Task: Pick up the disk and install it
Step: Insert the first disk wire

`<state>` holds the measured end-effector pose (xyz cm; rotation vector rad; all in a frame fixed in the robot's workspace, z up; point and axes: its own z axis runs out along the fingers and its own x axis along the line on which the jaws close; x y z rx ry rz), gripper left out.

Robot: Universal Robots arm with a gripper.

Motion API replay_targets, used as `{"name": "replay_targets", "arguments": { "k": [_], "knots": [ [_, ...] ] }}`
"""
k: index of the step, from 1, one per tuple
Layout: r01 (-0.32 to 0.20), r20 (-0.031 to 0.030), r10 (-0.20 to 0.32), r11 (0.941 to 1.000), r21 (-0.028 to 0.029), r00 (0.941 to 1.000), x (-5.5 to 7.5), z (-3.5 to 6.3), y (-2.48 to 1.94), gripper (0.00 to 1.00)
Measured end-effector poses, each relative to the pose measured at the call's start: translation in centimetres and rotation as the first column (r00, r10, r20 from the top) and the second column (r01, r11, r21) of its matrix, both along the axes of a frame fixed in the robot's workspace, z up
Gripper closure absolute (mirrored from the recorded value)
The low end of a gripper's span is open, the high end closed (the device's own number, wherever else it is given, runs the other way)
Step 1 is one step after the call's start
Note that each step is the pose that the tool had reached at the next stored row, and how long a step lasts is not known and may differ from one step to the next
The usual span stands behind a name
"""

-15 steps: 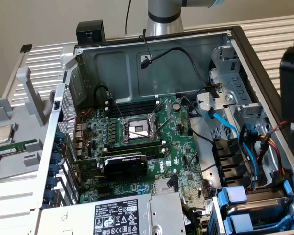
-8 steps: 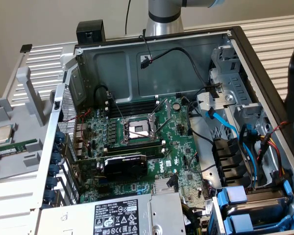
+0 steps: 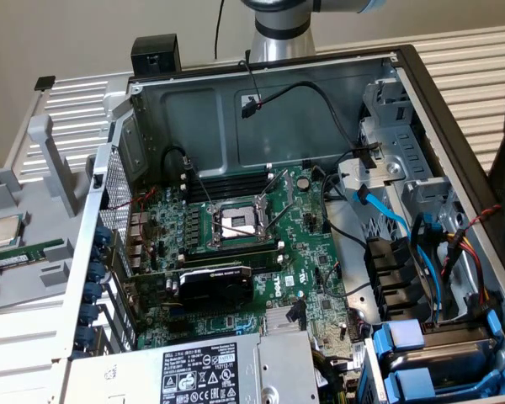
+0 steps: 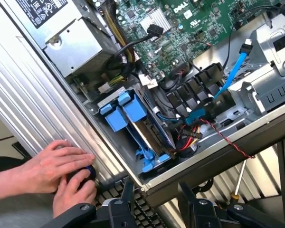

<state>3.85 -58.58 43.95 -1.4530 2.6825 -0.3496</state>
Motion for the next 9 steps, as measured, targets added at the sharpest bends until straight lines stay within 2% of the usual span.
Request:
{"name": "replay_targets", "arguments": {
  "k": [5,9],
  "knots": [
    [-0.059,-0.0287,0.059,0.9983,-0.0016,0.9979,-0.01,-0.11,0.0,0.51],
    [-0.121,-0.0432,0.121,0.9927,-0.0015,0.9917,0.0,-0.21,0.0,0.51]
  ]
}}
